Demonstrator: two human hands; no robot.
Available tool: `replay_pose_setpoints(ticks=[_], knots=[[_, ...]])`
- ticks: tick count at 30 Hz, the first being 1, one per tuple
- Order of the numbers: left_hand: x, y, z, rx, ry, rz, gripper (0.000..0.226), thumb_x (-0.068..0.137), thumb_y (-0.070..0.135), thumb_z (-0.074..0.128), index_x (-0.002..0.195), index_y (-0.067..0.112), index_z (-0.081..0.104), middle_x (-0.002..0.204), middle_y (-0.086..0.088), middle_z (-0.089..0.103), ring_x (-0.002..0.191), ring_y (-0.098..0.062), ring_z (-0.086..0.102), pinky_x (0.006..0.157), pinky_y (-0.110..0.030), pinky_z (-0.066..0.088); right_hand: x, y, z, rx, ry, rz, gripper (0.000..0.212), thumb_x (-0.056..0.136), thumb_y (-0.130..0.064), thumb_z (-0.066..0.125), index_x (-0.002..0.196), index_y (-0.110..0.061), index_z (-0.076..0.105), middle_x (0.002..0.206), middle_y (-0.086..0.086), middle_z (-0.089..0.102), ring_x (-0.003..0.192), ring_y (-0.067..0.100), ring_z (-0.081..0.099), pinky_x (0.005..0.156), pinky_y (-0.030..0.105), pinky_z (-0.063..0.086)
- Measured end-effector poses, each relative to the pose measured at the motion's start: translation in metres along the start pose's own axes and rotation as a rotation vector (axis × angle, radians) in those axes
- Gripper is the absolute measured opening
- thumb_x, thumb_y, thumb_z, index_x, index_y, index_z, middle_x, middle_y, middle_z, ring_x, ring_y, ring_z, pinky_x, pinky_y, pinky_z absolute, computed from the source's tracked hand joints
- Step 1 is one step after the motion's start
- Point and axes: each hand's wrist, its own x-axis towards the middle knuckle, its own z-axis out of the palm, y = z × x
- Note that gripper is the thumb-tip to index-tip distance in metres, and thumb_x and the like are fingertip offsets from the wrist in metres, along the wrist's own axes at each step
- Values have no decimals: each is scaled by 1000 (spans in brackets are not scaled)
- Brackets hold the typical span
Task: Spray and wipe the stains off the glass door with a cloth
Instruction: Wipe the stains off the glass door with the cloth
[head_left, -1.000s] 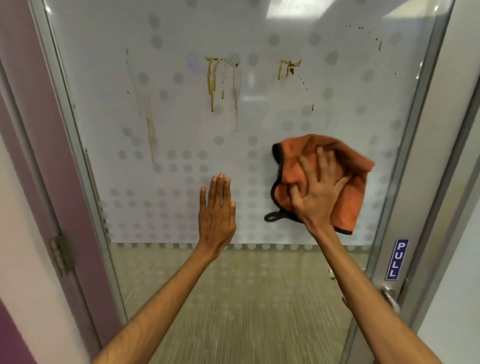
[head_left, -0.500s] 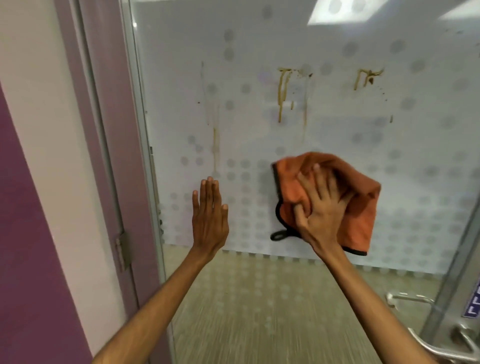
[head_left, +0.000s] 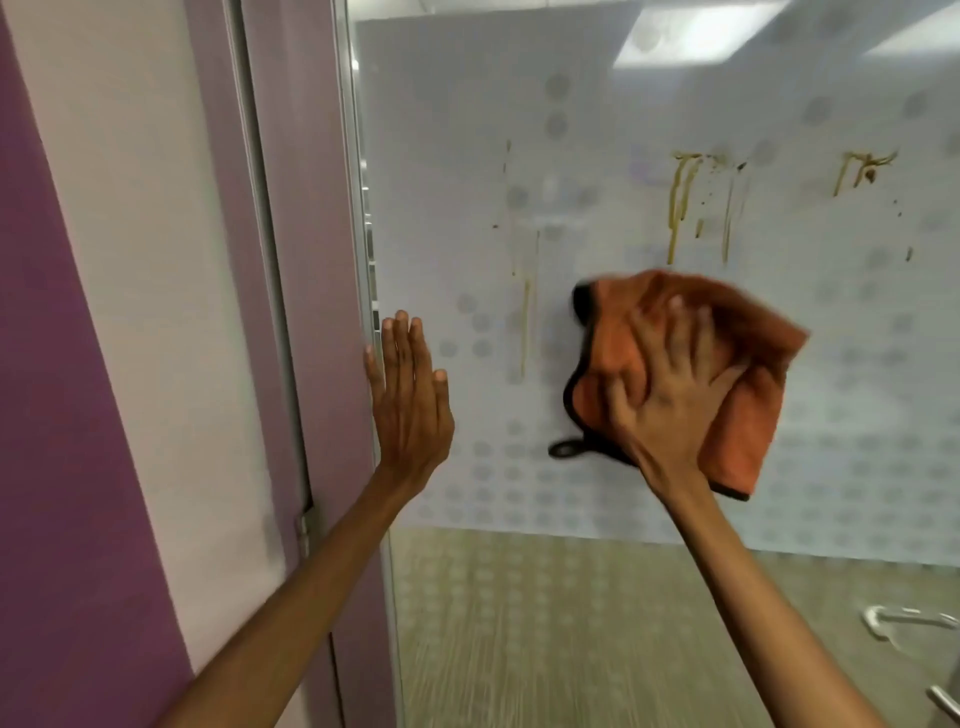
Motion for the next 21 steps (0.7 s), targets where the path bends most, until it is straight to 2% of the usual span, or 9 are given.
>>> replay_pose_setpoints(ticks=[2, 3, 5, 6, 10, 16, 18, 21], knots=[[9, -8, -3, 10, 8, -4, 57, 104, 24, 20, 156, 6, 6, 165, -11, 7, 154, -26, 3, 125, -51, 1, 31, -25, 5, 9, 30, 109, 60, 94, -53, 42, 152, -38, 33, 163, 7, 27, 152, 31, 15, 113, 67, 4], [13, -10, -3, 8, 16, -1, 57, 104, 24, 19, 156, 6, 7, 165, -12, 10, 154, -26, 3, 125, -51, 2, 40, -41, 9, 17, 29, 68, 60, 96, -54, 41, 153, -37, 31, 163, 8, 26, 152, 33, 15, 116, 63, -1], [19, -10, -1, 1, 36, 12, 56, 104, 23, 19, 156, 6, 9, 165, -13, 13, 154, -27, 5, 125, -51, 3, 38, -71, 19, 15, 19, -104, 58, 97, -52, 42, 151, -33, 37, 162, 12, 28, 149, 36, 20, 120, 46, -13], [20, -11, 0, -6, 43, 19, 55, 105, 23, 18, 157, 6, 9, 165, -12, 12, 154, -27, 6, 125, -50, 3, 28, -79, 23, -3, -18, -171, 58, 96, -52, 42, 151, -32, 39, 162, 11, 28, 149, 35, 21, 119, 41, -12], [18, -20, -3, -4, 59, 61, 57, 104, 17, 24, 156, 8, 3, 164, -10, 7, 154, -27, 6, 125, -48, 7, -8, -69, 26, -41, -139, -278, 58, 96, -53, 39, 152, -38, 35, 164, 2, 25, 150, 28, 23, 111, 57, 17], [34, -8, 0, -24, 65, 34, 57, 103, 21, 24, 156, 6, 8, 165, -13, 9, 154, -29, 5, 126, -45, 2, 38, -90, 29, -82, -78, -125, 60, 96, -59, 34, 153, -40, 30, 165, 0, 21, 154, 25, 11, 113, 68, 4], [37, -7, 0, -21, 69, 28, 57, 104, 19, 25, 156, 5, 10, 164, -15, 13, 154, -30, 8, 126, -45, 4, 36, -103, 32, -65, -80, -113, 61, 97, -59, 32, 154, -37, 30, 165, 2, 20, 153, 27, 12, 114, 66, 3], [39, -9, -2, -28, 67, 38, 55, 104, 14, 27, 155, 2, 12, 164, -18, 16, 153, -31, 9, 126, -46, 7, 17, -97, 30, -59, -117, -205, 61, 97, -56, 34, 154, -35, 32, 165, 1, 21, 153, 25, 15, 115, 57, 4]])
